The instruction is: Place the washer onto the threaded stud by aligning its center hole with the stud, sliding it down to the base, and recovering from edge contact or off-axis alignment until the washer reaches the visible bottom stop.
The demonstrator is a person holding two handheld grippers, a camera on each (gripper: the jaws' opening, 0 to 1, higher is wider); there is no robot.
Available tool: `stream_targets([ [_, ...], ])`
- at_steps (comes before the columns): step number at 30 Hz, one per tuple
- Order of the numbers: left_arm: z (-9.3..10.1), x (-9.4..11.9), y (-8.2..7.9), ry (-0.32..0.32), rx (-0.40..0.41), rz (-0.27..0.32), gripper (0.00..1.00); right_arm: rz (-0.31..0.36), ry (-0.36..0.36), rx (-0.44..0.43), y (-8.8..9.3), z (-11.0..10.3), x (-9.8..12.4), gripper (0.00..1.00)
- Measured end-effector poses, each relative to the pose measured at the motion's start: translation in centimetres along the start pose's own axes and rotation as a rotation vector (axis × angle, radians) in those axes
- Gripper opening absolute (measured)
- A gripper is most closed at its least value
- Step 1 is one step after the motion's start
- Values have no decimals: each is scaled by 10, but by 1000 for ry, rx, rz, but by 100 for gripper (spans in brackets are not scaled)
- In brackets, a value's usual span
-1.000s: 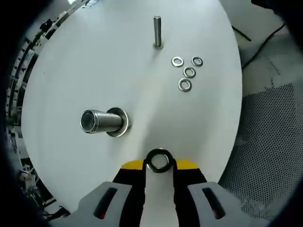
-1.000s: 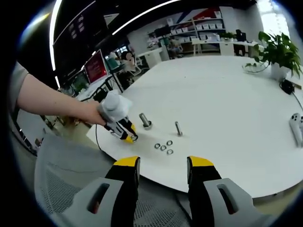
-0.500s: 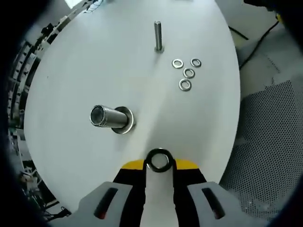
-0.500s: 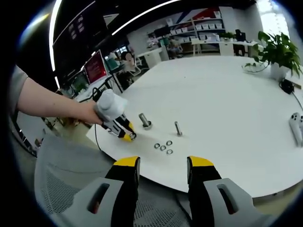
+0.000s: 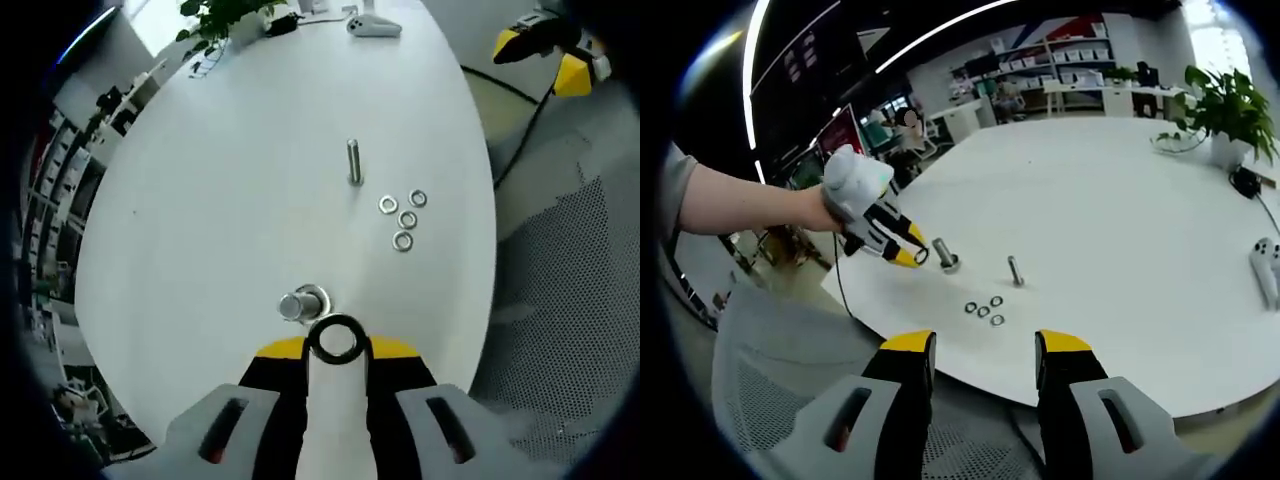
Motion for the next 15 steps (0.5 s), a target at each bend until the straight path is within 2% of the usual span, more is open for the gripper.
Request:
stream_targets([
  [8,-14,3,-13,-20,-8,26,19,3,1,-3,0,0,0,42],
  [15,-22,-2,-17,-16,9,22,19,3,0,-4,0,0,0,42],
])
Point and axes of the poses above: the point that each gripper's makers call its tool centre point, and the gripper's own axes: x roughly backward along the fingers, z roughly to its right, y roughly out of its underside, the point moved 4 cm from there along x, roughly backward along the fingers, and after that the axes turned 4 degrees about y, right-handed, at the moved point
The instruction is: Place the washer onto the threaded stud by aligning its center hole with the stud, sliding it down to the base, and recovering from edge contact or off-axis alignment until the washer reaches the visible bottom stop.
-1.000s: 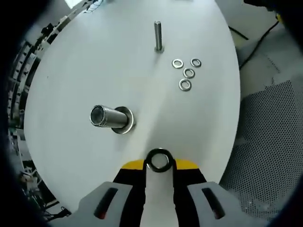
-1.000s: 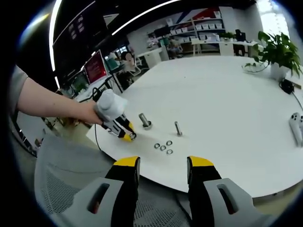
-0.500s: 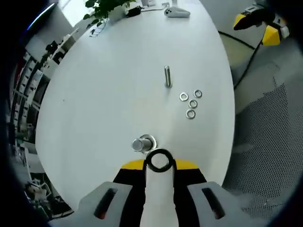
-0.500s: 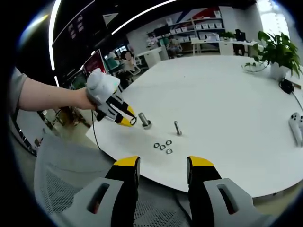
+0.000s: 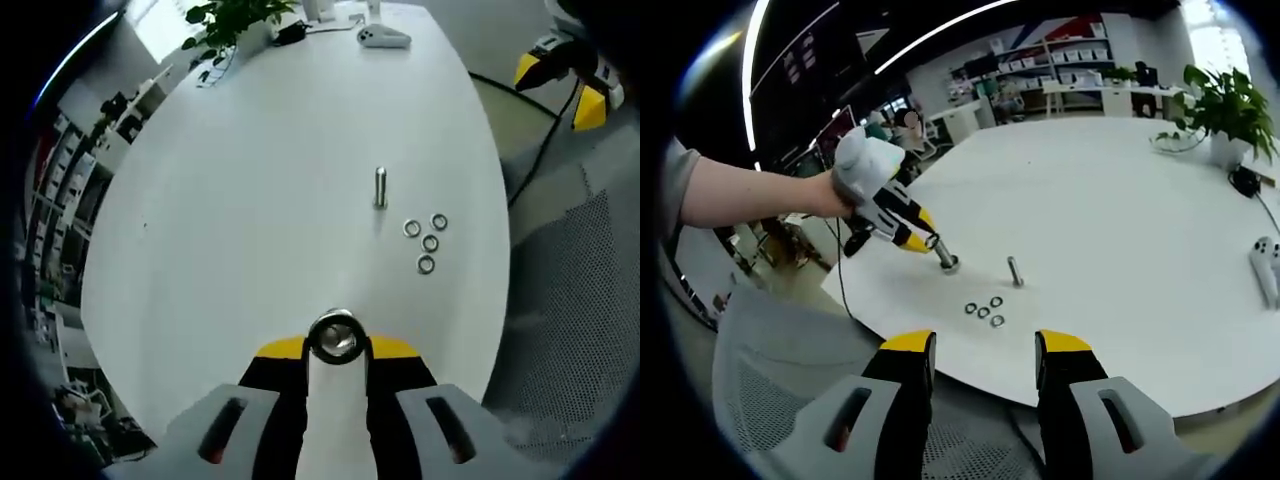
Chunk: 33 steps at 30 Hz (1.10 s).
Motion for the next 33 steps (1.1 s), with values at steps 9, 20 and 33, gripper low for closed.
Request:
stream_targets([
  [9,-5,-6,0,13,1,-20,19,3,-2,-1,0,0,0,42],
  [20,-5,-22,2,37,-6,-53,19,0,-4,-3,0,0,0,42],
  [33,-6,-49,9,62,15,-86,19,-5,-8,0,1,0,-1,41],
])
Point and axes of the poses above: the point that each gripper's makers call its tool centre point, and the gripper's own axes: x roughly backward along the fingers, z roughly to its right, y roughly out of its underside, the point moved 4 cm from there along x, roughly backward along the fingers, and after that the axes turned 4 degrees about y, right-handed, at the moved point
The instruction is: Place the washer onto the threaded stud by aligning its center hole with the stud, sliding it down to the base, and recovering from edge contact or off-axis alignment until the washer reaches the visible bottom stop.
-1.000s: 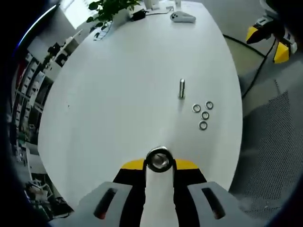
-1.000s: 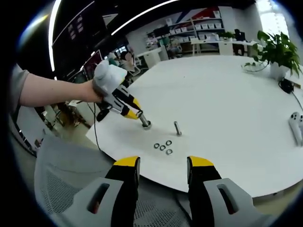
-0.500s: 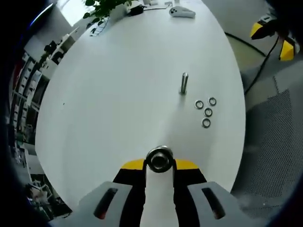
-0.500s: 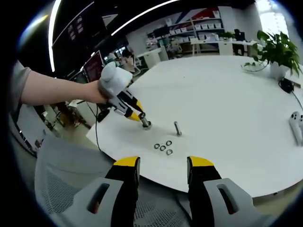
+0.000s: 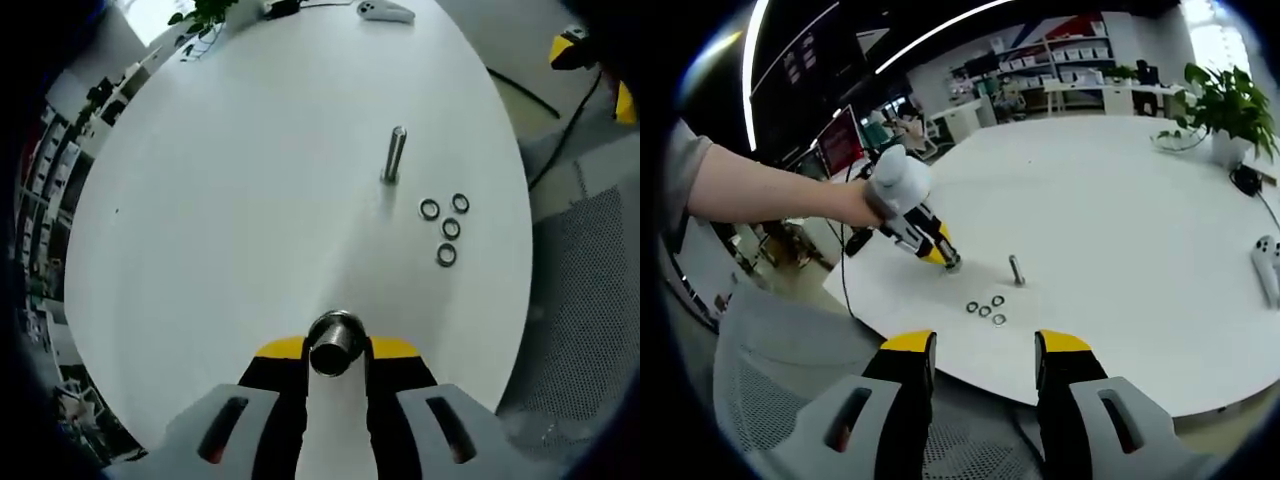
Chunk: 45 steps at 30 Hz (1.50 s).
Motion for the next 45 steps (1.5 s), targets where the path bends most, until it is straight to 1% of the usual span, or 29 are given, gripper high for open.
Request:
stream_targets([
  [2,0,-2,0,3,12,-1,19,-2,-3,0,0,-1,0,41],
  [7,2,-5,1,3,11,-5,19,-6,-7,3,1,-1,0,41],
  [15,0,-7,1,0,38,7,20,-12,-11,16,1,-2,-1,41],
  [17,2,-7,2,5,65,13,21,-14,-9,15,2,-2,-1,41],
  [20,1,-1,-1,-12,79,55,23,-15,-5,15,2,-1,-1,41],
  [21,1,1,-1,-17,85,63,25,-16,-7,16,2,-1,-1,41],
  [24,0,7,2,-34,98,82,29,-25,-10,27,3,-2,-2,41],
  [26,1,11,5,-38,115,95,29,-31,-12,33,3,-3,-2,41],
  [28,2,17,8,-46,150,128,29,-35,-15,34,4,-4,-3,41],
  [31,3,27,12,-73,197,182,29,-36,-16,37,4,-4,-3,41],
  [33,7,38,16,-79,245,231,29,-43,-18,45,5,-4,-3,41],
  [34,8,41,18,-87,251,241,29,-46,-18,49,5,-5,-3,41],
  [37,15,55,25,-106,286,284,29,-46,-16,54,5,-5,-3,41],
  [38,19,61,26,-114,325,315,29,-45,-14,52,5,-4,-3,41],
  [39,21,65,28,-120,348,334,29,-44,-11,51,5,-4,-3,41],
  [41,23,70,34,-127,388,358,30,-42,-4,52,4,-2,-3,41],
  [43,30,77,40,-129,441,391,32,-41,4,49,4,-1,-2,41],
  [44,35,81,42,-130,450,419,33,-41,7,47,4,-1,-2,41],
  [45,38,84,45,-134,452,428,33,-41,11,46,4,0,-2,41],
])
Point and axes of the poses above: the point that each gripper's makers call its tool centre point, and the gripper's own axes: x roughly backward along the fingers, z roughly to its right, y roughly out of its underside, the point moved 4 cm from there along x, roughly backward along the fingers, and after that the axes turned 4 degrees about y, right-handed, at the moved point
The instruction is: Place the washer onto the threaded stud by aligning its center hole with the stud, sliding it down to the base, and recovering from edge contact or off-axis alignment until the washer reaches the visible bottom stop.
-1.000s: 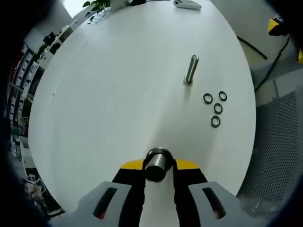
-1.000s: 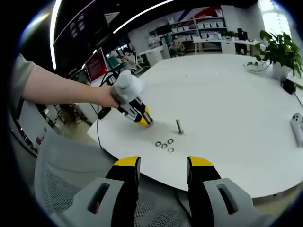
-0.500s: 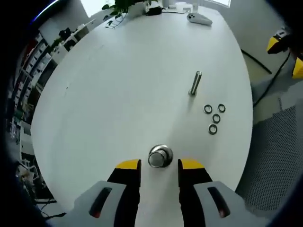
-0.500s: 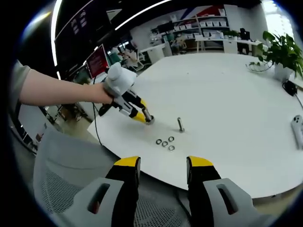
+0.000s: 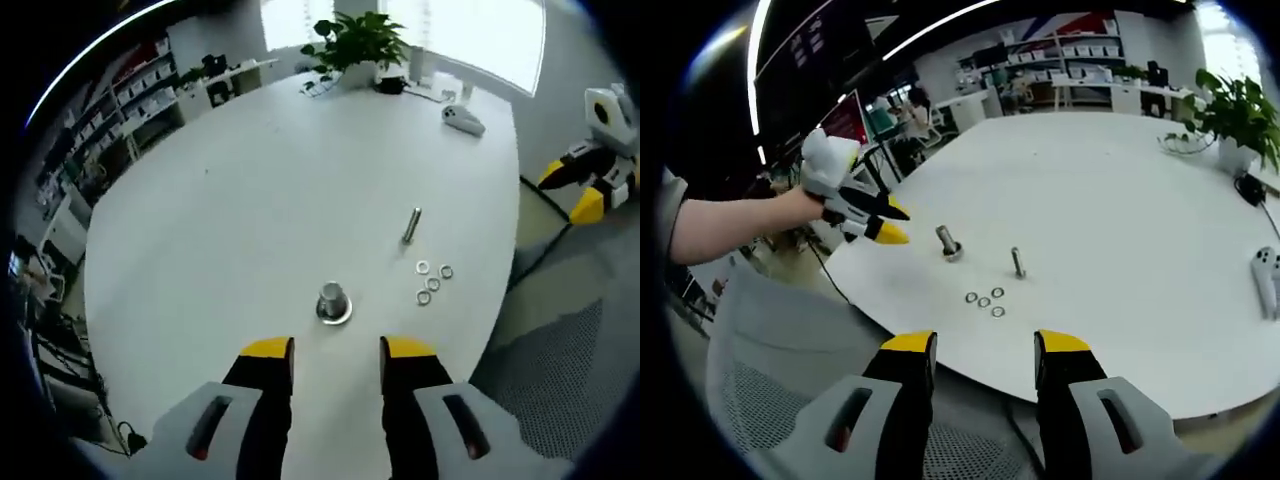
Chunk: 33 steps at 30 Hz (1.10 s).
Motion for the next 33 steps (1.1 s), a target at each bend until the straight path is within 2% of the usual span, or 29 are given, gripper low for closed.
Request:
stream_targets([
  [4,11,25,9,-3,35,57,33,-3,4,11,0,0,0,41],
  [7,15,45,19,-3,120,99,32,-22,12,21,2,0,-1,40],
  [8,15,54,23,-15,143,127,33,-24,19,25,2,1,-1,40],
  [9,17,77,36,-26,158,132,33,-24,30,11,2,3,0,40],
  [15,24,105,46,-39,161,182,33,4,67,-17,-1,7,4,42],
  [17,26,109,48,-49,158,193,33,1,74,-24,0,8,3,43],
  [20,42,111,51,15,208,219,33,-7,88,-8,1,9,4,43],
  [24,49,110,58,1,176,221,32,-16,106,3,1,10,5,43],
  [27,51,109,55,15,208,250,31,-33,120,-2,4,13,4,43],
  [33,58,108,51,39,177,236,31,-33,143,-12,4,15,5,44],
])
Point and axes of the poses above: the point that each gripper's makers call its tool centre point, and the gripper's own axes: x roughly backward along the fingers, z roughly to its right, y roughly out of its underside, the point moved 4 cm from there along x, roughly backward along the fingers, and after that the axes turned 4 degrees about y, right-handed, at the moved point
